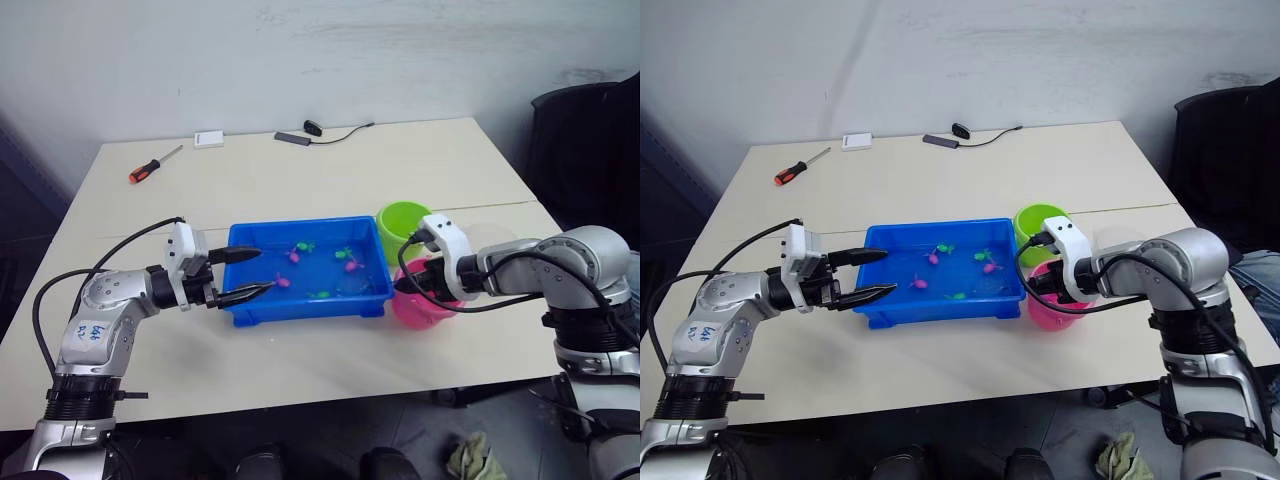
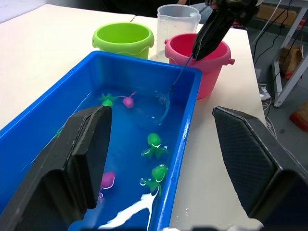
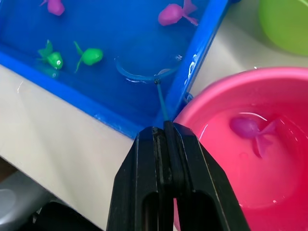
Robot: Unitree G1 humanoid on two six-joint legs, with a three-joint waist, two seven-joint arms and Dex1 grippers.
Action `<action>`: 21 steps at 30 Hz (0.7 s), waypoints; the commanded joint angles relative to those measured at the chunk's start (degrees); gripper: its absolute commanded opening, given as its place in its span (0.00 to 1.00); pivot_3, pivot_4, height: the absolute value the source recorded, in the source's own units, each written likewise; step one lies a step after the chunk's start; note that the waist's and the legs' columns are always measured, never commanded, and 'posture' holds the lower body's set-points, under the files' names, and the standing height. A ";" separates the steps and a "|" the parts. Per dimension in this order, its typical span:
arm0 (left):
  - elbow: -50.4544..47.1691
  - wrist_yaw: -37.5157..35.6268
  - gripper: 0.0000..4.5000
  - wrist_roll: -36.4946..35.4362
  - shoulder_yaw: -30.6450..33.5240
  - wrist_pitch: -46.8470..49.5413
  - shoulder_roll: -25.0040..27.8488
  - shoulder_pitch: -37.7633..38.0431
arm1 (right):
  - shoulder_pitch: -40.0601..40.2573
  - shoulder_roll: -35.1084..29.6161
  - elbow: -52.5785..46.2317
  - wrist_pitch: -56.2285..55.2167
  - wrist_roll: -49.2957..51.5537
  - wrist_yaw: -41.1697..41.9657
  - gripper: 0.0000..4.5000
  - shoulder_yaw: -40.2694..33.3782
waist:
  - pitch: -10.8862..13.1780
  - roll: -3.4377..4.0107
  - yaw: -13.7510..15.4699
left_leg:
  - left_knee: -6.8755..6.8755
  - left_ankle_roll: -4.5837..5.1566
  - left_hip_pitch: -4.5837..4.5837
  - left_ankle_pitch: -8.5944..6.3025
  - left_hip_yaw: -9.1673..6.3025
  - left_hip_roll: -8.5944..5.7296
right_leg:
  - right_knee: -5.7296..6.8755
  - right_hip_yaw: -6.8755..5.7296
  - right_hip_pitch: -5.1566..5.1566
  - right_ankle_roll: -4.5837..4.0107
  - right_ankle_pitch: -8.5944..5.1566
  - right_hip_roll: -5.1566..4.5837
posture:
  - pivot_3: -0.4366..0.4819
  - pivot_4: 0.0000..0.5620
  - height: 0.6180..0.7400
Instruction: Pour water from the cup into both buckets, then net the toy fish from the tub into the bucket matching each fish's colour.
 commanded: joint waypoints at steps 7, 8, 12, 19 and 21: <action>-2.50 0.11 0.82 -1.20 2.12 0.29 1.28 -0.10 | -1.44 4.55 -1.50 -0.49 -6.89 -3.53 0.00 -4.50 | 0.00 0.00 0.03 | -0.02 -0.04 -0.01 -0.03 -0.01 -0.04 | 0.00 -0.21 -0.06 0.00 0.00 -0.06 | 0.48 0.27 0.94; -2.48 0.08 0.82 -1.15 2.08 0.30 1.23 -0.16 | -1.48 4.71 -1.74 -0.67 -7.28 -3.44 0.00 -4.62 | 0.00 0.01 0.04 | -0.02 -0.05 0.00 -0.03 -0.02 -0.04 | 0.00 -0.24 -0.07 0.00 0.00 -0.06 | 0.48 0.27 0.94; -2.26 -0.01 0.82 -1.04 1.91 0.29 1.05 -0.51 | -1.29 4.70 -3.57 -0.08 -8.10 -2.64 0.00 -5.09 | 0.00 0.01 0.05 | -0.03 -0.05 -0.02 -0.03 -0.02 -0.07 | 0.00 -0.28 -0.07 0.00 0.00 -0.10 | 0.48 0.27 0.94; -1.78 -0.31 0.82 -0.96 1.77 0.07 0.95 -0.85 | 1.76 1.60 -9.82 0.26 -5.52 0.11 0.00 -5.68 | 0.00 0.00 0.02 | -0.09 -0.05 -0.03 -0.04 -0.02 -0.08 | -0.02 -0.29 -0.04 0.01 0.00 -0.11 | 0.48 0.27 0.94; -1.55 -0.53 0.82 -0.99 1.69 0.04 0.93 -1.04 | 3.29 0.03 -11.83 0.26 -4.18 1.34 0.00 -6.02 | 0.00 0.00 0.07 | -0.13 -0.05 -0.02 -0.03 -0.01 -0.09 | -0.03 -0.29 -0.04 0.01 0.01 -0.11 | 0.48 0.27 0.94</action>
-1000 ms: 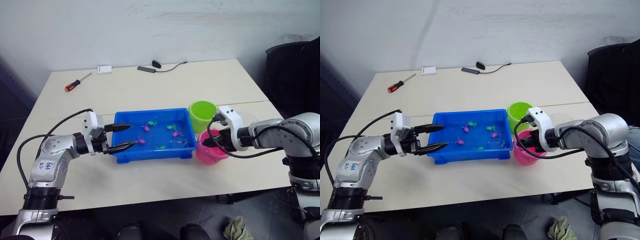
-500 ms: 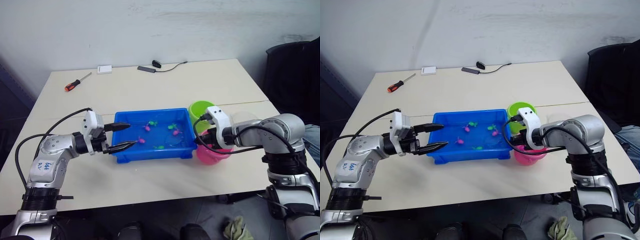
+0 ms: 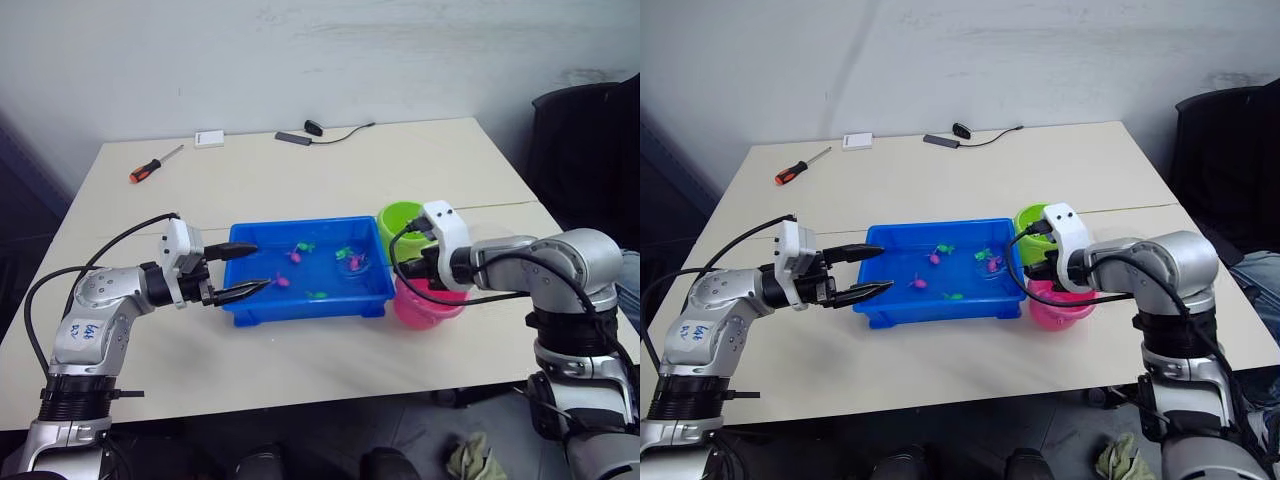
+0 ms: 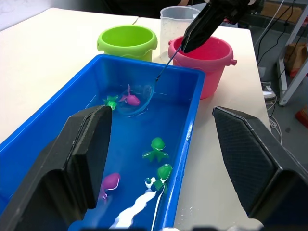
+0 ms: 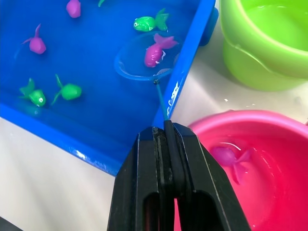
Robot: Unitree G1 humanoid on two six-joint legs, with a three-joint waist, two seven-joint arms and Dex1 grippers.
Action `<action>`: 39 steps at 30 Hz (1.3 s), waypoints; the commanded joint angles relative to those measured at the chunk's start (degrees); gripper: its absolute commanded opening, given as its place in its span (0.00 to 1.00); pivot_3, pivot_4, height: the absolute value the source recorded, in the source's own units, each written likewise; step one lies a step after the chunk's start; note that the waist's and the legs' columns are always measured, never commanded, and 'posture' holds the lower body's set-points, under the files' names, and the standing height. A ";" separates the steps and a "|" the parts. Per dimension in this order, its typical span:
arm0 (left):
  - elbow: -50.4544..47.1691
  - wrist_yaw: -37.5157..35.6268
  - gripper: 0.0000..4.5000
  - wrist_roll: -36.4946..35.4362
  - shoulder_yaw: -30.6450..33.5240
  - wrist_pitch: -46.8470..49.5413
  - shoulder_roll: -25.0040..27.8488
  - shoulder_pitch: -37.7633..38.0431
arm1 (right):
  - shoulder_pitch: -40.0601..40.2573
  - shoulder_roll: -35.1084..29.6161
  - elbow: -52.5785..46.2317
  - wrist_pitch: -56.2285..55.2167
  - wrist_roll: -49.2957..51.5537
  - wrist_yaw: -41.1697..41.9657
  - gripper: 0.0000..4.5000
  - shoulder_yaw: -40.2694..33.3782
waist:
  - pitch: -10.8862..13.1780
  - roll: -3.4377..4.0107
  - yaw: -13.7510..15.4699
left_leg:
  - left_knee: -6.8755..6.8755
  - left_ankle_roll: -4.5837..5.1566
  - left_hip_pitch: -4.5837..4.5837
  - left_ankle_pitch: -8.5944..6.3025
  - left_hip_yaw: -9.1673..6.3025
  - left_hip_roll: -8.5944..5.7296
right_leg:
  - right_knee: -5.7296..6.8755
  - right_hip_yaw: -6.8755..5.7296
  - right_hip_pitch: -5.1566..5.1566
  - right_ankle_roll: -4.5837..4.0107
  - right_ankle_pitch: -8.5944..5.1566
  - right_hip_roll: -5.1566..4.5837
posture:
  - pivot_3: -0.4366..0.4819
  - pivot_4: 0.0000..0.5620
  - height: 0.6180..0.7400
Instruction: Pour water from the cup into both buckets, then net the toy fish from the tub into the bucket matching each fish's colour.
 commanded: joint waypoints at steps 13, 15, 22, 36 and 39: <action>1.39 -2.65 0.82 -0.68 0.44 -0.93 0.96 -2.06 | 14.04 -8.94 -16.78 -11.68 4.42 11.47 0.00 -6.39 | 0.01 -0.05 0.02 | -0.26 -0.01 0.02 0.03 -0.03 -0.08 | -0.43 -0.05 0.07 0.14 0.08 0.00 | 0.48 0.27 0.94; 1.83 -3.74 0.82 -0.92 0.21 -0.57 1.34 -2.29 | 16.70 -9.16 -18.42 -17.23 3.56 13.19 0.00 -7.25 | 0.02 -0.07 0.06 | -0.29 -0.01 0.02 0.03 0.01 -0.08 | -0.47 -0.06 0.08 0.23 0.12 0.00 | 0.48 0.27 0.94; 0.65 -5.44 0.82 -2.34 -0.46 1.61 0.91 -2.54 | 25.61 -8.96 -20.49 -33.20 2.06 18.13 0.00 -13.47 | 0.04 -0.10 0.15 | -0.37 -0.07 0.06 0.07 -0.03 -0.09 | -0.67 -0.17 0.08 0.36 0.19 0.03 | 0.48 0.27 0.94; -1.68 -4.61 0.82 -3.22 -1.33 2.85 -0.39 -1.30 | 46.98 -13.26 -23.05 -49.20 -1.58 27.24 0.00 -28.91 | 0.21 -0.34 0.16 | -0.47 -0.01 0.03 0.11 -0.09 -0.13 | -0.90 -0.14 0.19 0.47 0.26 -0.05 | 0.48 0.27 0.94; -0.53 -5.12 0.82 -2.96 -1.34 2.50 -0.15 -2.17 | 50.20 -12.36 -22.58 -54.66 -4.95 27.32 0.00 -29.85 | 0.22 -0.35 0.17 | -0.51 -0.03 0.07 0.12 -0.11 -0.13 | -0.97 -0.15 0.16 0.32 0.18 -0.05 | 0.48 0.27 0.94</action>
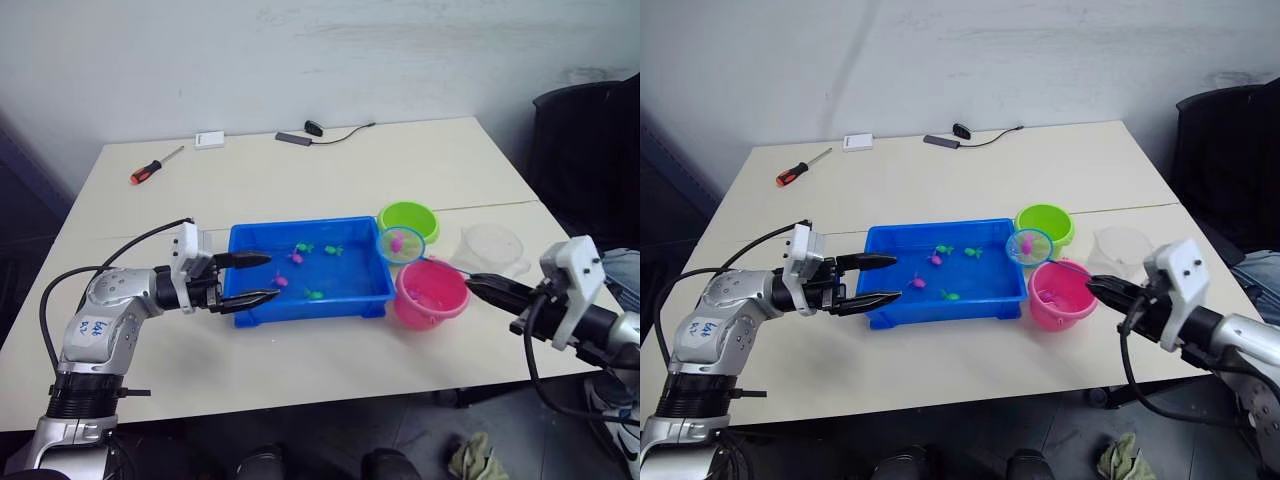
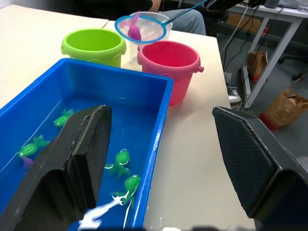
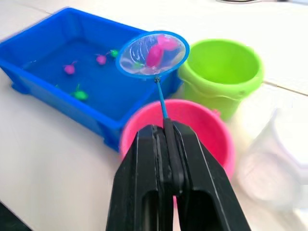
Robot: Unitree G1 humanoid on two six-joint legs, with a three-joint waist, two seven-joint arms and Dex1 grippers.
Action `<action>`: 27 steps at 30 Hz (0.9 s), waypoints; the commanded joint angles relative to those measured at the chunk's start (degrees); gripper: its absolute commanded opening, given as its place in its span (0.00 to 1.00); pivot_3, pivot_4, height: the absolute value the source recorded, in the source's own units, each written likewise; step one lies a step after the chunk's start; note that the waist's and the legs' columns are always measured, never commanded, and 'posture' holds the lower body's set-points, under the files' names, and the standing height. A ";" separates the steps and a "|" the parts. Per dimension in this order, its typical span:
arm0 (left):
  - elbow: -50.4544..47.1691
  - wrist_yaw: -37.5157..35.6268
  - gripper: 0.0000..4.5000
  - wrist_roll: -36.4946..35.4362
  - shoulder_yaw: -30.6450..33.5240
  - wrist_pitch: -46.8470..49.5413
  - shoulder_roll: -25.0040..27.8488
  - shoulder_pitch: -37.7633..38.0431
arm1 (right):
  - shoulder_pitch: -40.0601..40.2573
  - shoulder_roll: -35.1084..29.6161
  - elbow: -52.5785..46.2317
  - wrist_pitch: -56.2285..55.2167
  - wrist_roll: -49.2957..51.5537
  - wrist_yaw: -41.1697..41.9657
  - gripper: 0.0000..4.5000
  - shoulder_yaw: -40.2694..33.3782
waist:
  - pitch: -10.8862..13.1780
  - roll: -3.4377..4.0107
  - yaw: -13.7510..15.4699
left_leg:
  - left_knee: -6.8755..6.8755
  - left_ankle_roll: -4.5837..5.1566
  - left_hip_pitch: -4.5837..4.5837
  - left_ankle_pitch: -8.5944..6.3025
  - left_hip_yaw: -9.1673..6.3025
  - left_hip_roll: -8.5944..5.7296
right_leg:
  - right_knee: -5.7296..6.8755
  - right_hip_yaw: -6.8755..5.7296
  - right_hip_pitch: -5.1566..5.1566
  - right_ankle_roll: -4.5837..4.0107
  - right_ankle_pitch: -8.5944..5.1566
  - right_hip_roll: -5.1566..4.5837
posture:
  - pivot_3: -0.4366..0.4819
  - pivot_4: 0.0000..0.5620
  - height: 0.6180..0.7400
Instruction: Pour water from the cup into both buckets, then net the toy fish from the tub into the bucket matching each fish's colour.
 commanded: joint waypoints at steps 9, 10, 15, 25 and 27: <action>2.25 -1.45 0.82 0.33 0.03 -2.59 0.65 -3.14 | 9.55 4.29 3.05 -23.26 -12.55 3.02 0.00 -1.35 | 0.01 -0.02 0.01 | -0.02 -0.04 0.03 0.04 -0.04 -0.06 | -0.20 -0.04 0.04 0.00 0.01 0.00 | 0.48 0.27 0.94; 2.48 -1.53 0.82 0.40 -0.02 -2.78 0.65 -3.25 | 10.23 4.29 3.65 -24.94 -14.00 3.16 0.00 -1.09 | 0.01 -0.01 0.04 | -0.02 -0.04 0.02 0.05 -0.04 -0.06 | -0.19 -0.04 0.04 0.00 0.01 0.00 | 0.48 0.27 0.94; 3.22 -1.78 0.82 0.77 -0.12 -3.43 0.68 -3.57 | 12.04 4.78 8.28 -36.59 -22.46 2.44 0.00 0.49 | 0.01 0.00 0.02 | -0.03 -0.05 0.04 0.05 -0.05 -0.07 | -0.26 -0.05 0.06 0.01 0.02 0.01 | 0.48 0.27 0.94; 4.42 -1.94 0.82 1.28 -0.47 -4.23 0.43 -4.34 | 12.08 7.28 16.71 -53.83 -31.47 -2.08 0.00 2.28 | 0.02 0.02 0.01 | -0.03 -0.36 0.05 0.24 -0.04 -0.09 | -0.26 -0.05 0.09 0.08 0.06 0.00 | 0.48 0.27 0.94; 4.67 -1.98 0.82 1.37 -0.53 -4.41 0.35 -4.53 | 12.24 7.56 17.21 -55.89 -31.64 -2.45 0.00 2.04 | 0.02 0.03 -0.02 | -0.02 -0.37 0.06 0.24 -0.05 -0.07 | -0.25 -0.05 0.12 0.10 0.07 0.01 | 0.48 0.27 0.94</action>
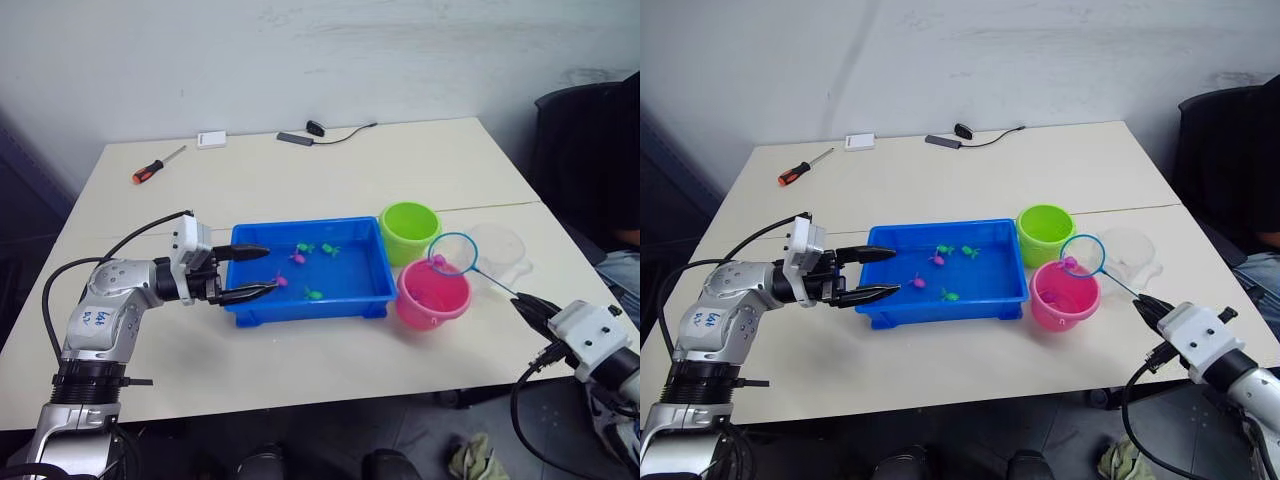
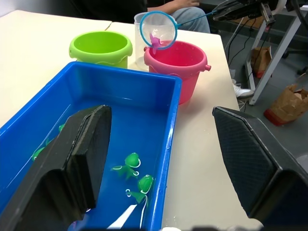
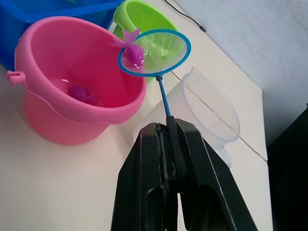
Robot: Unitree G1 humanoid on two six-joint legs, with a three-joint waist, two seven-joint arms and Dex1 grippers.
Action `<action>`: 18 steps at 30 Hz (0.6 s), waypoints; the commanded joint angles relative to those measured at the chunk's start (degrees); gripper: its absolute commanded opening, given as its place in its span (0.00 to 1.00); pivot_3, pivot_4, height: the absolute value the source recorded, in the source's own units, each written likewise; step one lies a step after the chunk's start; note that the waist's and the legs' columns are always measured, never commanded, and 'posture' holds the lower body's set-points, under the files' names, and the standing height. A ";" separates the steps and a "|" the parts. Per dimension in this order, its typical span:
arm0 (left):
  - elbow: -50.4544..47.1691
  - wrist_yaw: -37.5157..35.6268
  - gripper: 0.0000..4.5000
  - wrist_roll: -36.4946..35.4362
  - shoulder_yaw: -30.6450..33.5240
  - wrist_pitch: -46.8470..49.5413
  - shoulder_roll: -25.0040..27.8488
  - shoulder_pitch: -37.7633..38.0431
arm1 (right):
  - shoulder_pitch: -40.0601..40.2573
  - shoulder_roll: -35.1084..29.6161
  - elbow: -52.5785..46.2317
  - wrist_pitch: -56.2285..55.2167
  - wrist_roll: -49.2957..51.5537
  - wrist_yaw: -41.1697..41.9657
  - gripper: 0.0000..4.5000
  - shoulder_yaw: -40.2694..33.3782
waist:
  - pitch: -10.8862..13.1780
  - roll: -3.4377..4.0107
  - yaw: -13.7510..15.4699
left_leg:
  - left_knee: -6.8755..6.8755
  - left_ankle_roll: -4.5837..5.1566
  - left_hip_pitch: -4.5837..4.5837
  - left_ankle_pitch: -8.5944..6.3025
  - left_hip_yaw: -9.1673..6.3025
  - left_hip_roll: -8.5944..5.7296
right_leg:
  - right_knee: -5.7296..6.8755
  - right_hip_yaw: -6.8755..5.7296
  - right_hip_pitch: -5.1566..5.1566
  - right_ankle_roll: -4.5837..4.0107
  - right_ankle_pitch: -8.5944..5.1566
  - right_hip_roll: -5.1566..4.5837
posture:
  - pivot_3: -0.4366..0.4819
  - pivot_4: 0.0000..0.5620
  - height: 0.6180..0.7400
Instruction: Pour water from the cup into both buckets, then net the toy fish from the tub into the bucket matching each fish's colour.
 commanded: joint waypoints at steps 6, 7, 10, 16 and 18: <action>0.86 -0.59 0.82 0.24 -0.01 -1.43 0.08 -1.87 | 2.12 -1.04 1.51 -11.88 -3.19 -1.23 0.00 -1.99 | -0.01 0.03 0.02 | 0.00 0.01 0.00 0.01 0.00 -0.01 | 0.02 0.00 0.04 0.06 0.03 0.00 | 0.48 0.27 0.94; 1.08 -0.67 0.82 0.29 -0.06 -1.54 0.06 -2.02 | 2.27 -1.56 1.96 -13.73 -4.19 -1.21 0.00 -2.02 | -0.01 0.03 0.05 | 0.00 0.01 0.00 0.01 0.00 -0.02 | 0.02 0.00 0.04 0.06 0.03 0.01 | 0.48 0.27 0.94; 1.64 -0.86 0.82 0.33 -0.23 -1.80 0.09 -2.39 | 2.05 -2.84 3.26 -17.69 -7.24 -2.24 0.00 -1.89 | -0.01 0.02 -0.01 | 0.01 0.01 0.04 0.01 -0.01 -0.02 | 0.00 -0.01 -0.01 0.04 0.02 -0.01 | 0.48 0.27 0.94; 2.18 -0.94 0.82 0.52 -0.51 -2.04 -0.05 -2.75 | -0.52 -5.89 7.92 -26.59 -14.15 -5.94 0.00 -0.88 | 0.00 0.02 0.00 | 0.03 0.00 0.06 0.03 0.00 -0.03 | 0.02 -0.01 0.04 0.06 0.03 0.02 | 0.48 0.27 0.94; 2.15 -0.84 0.82 0.61 -0.68 -2.12 -0.23 -2.74 | -1.57 -6.61 9.57 -29.16 -16.24 -7.61 0.00 -0.85 | 0.00 0.02 0.01 | 0.06 0.01 0.05 0.04 -0.02 -0.03 | 0.02 -0.02 0.05 0.07 0.04 0.04 | 0.48 0.27 0.94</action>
